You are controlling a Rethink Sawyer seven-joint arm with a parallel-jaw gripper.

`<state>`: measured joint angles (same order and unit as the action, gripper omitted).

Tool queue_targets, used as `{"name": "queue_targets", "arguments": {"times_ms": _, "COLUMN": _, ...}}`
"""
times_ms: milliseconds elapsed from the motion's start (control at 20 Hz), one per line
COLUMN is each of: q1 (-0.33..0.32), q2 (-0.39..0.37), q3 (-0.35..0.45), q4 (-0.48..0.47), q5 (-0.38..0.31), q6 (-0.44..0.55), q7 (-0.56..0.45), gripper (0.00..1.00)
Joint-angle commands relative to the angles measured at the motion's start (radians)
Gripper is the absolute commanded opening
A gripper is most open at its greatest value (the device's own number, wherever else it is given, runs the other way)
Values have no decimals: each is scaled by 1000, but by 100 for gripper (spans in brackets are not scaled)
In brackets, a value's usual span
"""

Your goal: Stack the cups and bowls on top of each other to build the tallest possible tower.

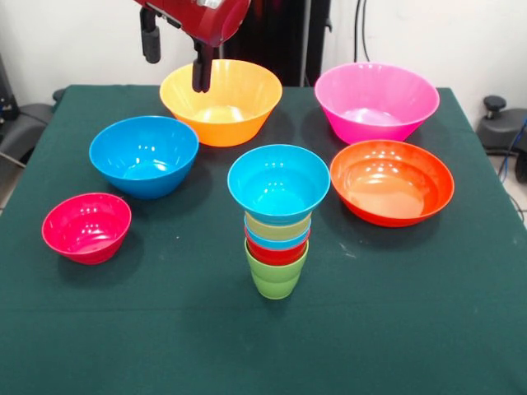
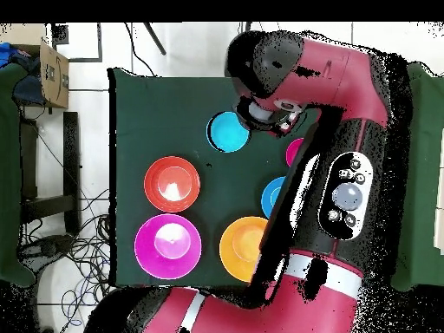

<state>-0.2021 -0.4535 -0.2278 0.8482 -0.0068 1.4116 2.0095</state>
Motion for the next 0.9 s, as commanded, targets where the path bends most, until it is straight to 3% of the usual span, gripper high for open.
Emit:
{"name": "queue_targets", "arguments": {"times_ms": 50, "q1": 28, "q2": 5, "q3": 100, "q4": 78, "q5": -63, "q6": 48, "q7": -158, "gripper": 100}}
{"name": "queue_targets", "arguments": {"times_ms": 300, "q1": 50, "q2": 3, "q3": 94, "q4": 88, "q5": -50, "q6": 40, "q7": -101, "gripper": 100}}
{"name": "queue_targets", "arguments": {"times_ms": 900, "q1": 92, "q2": 41, "q3": 76, "q4": 8, "q5": -42, "q6": 102, "q7": -17, "gripper": 100}}
